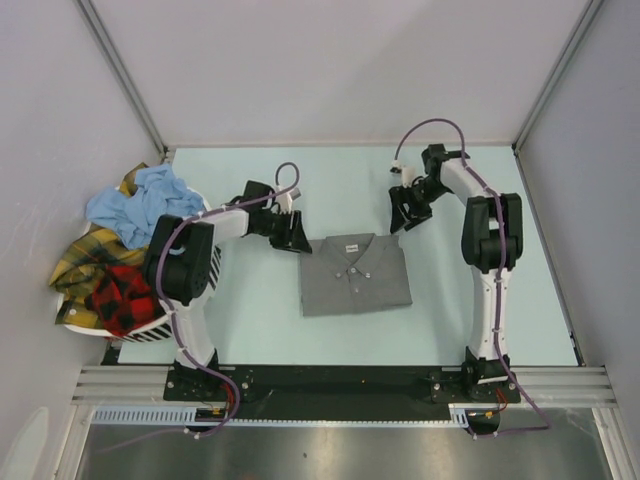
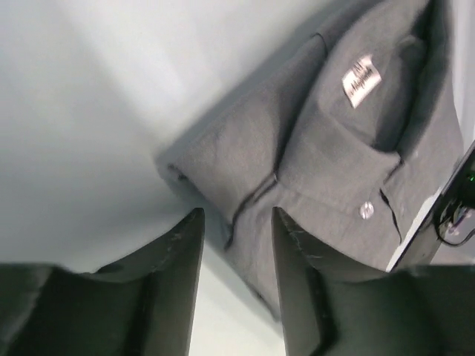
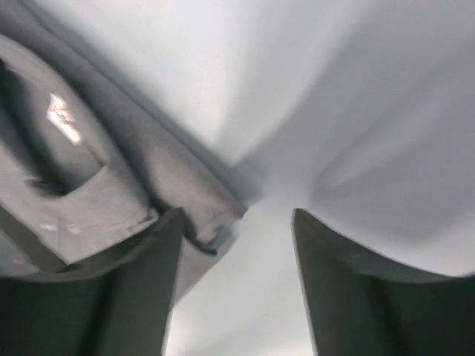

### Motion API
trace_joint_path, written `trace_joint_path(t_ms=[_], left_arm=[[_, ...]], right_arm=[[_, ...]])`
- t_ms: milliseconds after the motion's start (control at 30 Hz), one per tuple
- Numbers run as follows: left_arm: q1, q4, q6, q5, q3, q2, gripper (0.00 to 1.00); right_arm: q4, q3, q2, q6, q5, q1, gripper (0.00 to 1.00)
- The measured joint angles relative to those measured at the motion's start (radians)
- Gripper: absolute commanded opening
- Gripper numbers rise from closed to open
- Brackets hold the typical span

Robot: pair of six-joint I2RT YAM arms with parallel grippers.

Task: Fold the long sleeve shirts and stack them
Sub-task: Fold the shirt

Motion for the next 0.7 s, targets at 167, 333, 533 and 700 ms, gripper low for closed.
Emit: trace_joint_path(t_ms=[167, 333, 533, 700], left_arm=[[0.021, 0.005, -0.025, 0.063, -0.148, -0.238, 0.73], [-0.127, 0.132, -0.152, 0.169, -0.294, -0.461, 0.73], [-0.309, 0.380, -0.372, 0.220, -0.423, -0.312, 0.70], [-0.282, 0.415, -0.436, 0.237, -0.477, -0.181, 0.69]], right_arm=[[-0.001, -0.050, -0.118, 0.053, -0.170, -0.104, 0.77], [0.017, -0.402, -0.414, 0.129, -0.417, -0.093, 0.76], [0.135, -0.757, -0.463, 0.208, -0.587, 0.137, 0.71], [0.198, -0.849, -0.285, 0.208, -0.575, 0.068, 0.66]])
